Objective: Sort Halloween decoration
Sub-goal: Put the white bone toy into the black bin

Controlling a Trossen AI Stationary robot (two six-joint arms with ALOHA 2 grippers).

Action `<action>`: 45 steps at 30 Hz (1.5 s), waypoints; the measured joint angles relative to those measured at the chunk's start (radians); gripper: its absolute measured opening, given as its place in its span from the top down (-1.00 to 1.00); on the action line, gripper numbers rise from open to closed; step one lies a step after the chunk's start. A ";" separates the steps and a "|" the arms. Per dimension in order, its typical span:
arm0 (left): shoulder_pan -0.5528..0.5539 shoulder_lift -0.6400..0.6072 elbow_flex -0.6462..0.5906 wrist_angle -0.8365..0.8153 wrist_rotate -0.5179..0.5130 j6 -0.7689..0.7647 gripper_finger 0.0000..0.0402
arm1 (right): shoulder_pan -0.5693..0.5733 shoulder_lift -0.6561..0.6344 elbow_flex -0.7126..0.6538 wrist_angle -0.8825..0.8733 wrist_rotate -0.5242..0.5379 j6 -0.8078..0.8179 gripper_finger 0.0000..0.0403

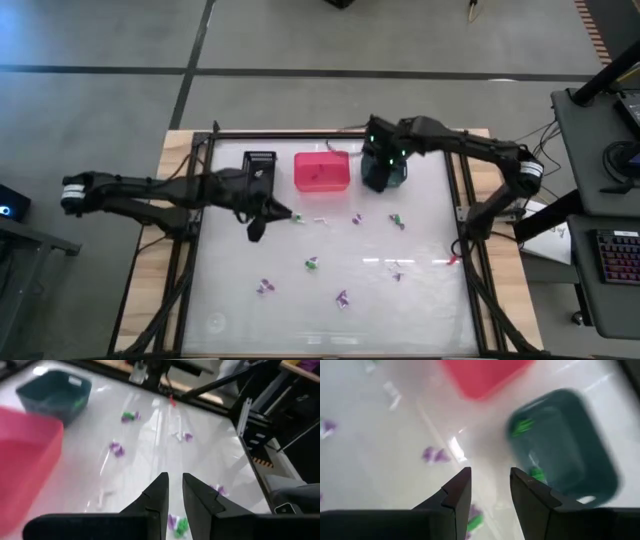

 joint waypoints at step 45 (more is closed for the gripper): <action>-0.192 0.374 0.061 -0.602 -0.165 0.192 0.81 | 0.369 -0.011 -0.267 0.456 0.008 0.024 0.64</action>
